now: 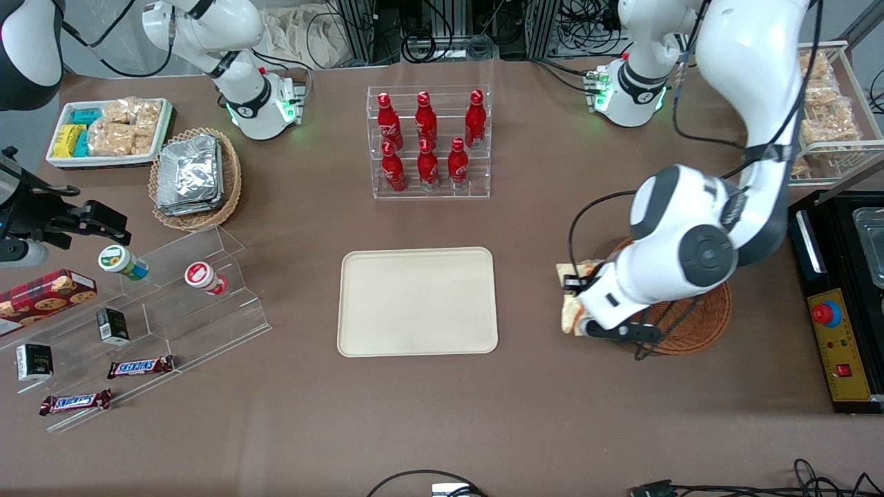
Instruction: Place sandwich from basket to tray
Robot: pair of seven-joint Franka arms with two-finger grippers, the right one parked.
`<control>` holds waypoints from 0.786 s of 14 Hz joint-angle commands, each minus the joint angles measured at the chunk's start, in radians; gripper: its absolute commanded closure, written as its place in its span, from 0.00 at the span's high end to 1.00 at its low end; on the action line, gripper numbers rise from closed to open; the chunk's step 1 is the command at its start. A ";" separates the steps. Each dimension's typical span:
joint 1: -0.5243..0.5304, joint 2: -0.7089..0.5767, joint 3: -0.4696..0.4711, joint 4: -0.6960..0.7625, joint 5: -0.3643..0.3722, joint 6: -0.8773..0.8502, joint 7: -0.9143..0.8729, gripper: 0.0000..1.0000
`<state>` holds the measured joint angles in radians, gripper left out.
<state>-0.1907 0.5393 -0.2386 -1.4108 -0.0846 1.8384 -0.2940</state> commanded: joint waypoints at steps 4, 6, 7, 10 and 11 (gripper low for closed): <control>-0.159 0.164 0.010 0.179 0.034 -0.028 -0.194 0.00; -0.209 0.224 0.015 0.223 0.042 -0.024 -0.235 0.00; -0.232 0.246 0.015 0.227 0.078 -0.004 -0.240 0.00; -0.257 0.303 0.013 0.224 0.123 0.064 -0.266 0.00; -0.260 0.315 0.013 0.224 0.123 0.087 -0.274 0.00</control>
<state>-0.4325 0.8085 -0.2345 -1.2409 0.0199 1.9108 -0.5382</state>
